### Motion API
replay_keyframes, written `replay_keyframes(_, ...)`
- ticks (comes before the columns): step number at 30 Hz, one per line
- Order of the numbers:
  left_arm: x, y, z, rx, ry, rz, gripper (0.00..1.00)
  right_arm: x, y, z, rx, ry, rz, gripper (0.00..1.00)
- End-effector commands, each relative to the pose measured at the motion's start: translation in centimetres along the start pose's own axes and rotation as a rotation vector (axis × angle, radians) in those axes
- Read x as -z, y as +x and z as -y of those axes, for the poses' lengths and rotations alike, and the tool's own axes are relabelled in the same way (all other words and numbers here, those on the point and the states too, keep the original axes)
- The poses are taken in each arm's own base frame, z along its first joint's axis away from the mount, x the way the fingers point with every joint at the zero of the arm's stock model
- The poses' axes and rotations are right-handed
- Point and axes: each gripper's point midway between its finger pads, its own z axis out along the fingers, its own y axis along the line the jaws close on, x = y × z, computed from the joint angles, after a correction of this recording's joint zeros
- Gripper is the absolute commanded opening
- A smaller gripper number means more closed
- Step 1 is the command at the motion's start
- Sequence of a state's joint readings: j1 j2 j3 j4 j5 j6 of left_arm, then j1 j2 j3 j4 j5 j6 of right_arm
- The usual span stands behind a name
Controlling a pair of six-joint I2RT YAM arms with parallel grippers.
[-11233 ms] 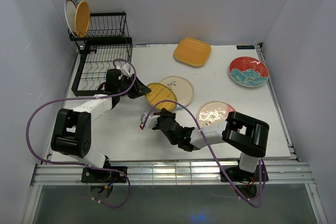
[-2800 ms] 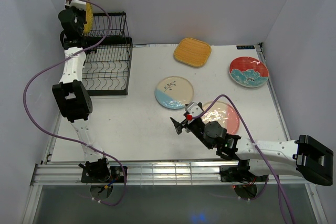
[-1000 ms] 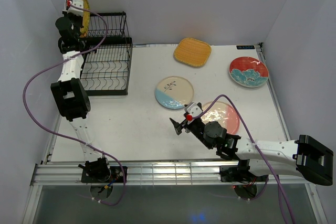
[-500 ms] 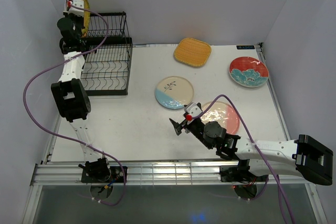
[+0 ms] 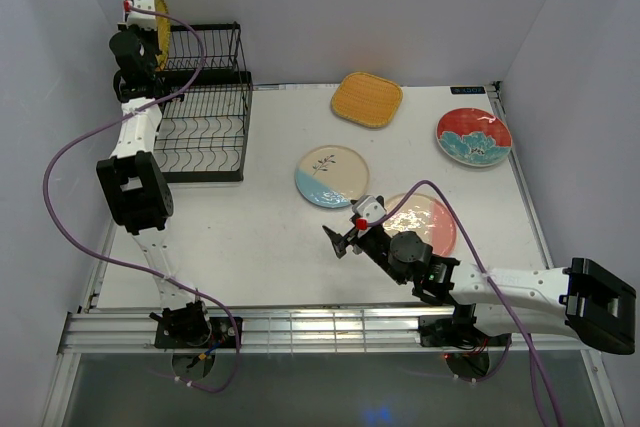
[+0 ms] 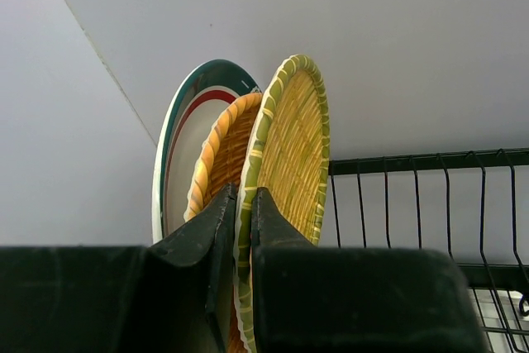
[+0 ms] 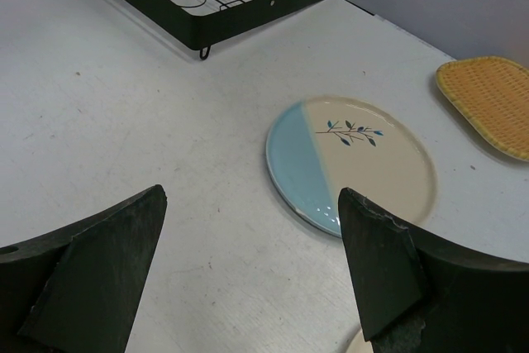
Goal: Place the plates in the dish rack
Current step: Insert the plate into the dish rack.
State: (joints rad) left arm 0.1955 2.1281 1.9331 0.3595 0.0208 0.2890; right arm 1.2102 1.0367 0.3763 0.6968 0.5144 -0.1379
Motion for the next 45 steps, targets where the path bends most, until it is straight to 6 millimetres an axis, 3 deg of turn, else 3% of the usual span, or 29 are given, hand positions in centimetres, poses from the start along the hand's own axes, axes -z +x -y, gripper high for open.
replay_keyframes(1,1.5,-3.6,-0.6,0.079,-0.035,0.010,0.00,-0.1,-2.1,0.3,-0.038,0.010,0.059,0.90)
replay_keyframes(7,0.6,-4.2,-0.8,0.088,-0.043,0.017,0.00,-0.1,-2.1,0.3,-0.037,0.010,0.058,0.90)
replay_keyframes(8,0.3,-5.3,-1.3,0.090,-0.052,0.040,0.00,-0.1,-2.0,0.3,-0.036,0.009,0.056,0.90)
replay_keyframes(10,-0.2,-5.2,-1.2,0.092,-0.052,0.040,0.00,-0.2,-2.1,0.3,-0.036,0.009,0.056,0.90)
replay_keyframes(11,-0.5,-6.5,-1.6,0.098,-0.058,0.067,0.00,-0.2,-2.1,0.2,-0.036,0.007,0.057,0.90)
replay_keyframes(13,-1.0,-6.3,-1.6,0.104,-0.062,0.063,0.00,-0.2,-2.1,0.2,-0.036,0.007,0.055,0.90)
replay_keyframes(15,-1.3,-7.8,-2.1,0.111,-0.074,0.095,0.00,-0.3,-2.1,0.2,-0.036,0.005,0.055,0.90)
replay_keyframes(20,-1.6,-8.9,-2.3,0.108,-0.077,0.125,0.00,-0.3,-2.0,0.1,-0.034,0.005,0.053,0.90)
replay_keyframes(36,-1.7,-6.7,-2.1,0.026,-0.090,0.106,0.00,0.0,-2.2,0.2,-0.039,-0.002,0.061,0.90)
replay_keyframes(37,-1.6,-6.7,-1.9,0.024,-0.086,0.106,0.00,0.0,-2.2,0.2,-0.039,-0.002,0.061,0.90)
replay_keyframes(38,-1.4,-5.4,-1.5,0.017,-0.073,0.082,0.00,0.1,-2.2,0.2,-0.040,-0.002,0.062,0.90)
replay_keyframes(39,-1.0,-6.5,-1.6,0.011,-0.078,0.114,0.00,0.1,-2.2,0.2,-0.040,0.000,0.062,0.90)
replay_keyframes(40,-0.8,-6.3,-1.5,0.000,-0.077,0.119,0.00,0.1,-2.2,0.2,-0.040,-0.003,0.064,0.90)
replay_keyframes(41,-0.5,-4.7,-0.9,-0.021,-0.068,0.092,0.00,0.1,-2.2,0.1,-0.042,-0.006,0.064,0.90)
replay_keyframes(42,-0.2,-5.5,-1.0,-0.026,-0.073,0.115,0.00,0.1,-2.2,0.1,-0.043,-0.008,0.063,0.90)
replay_keyframes(45,0.3,-4.5,-0.5,-0.018,-0.063,0.095,0.00,0.0,-2.2,0.1,-0.042,-0.006,0.061,0.90)
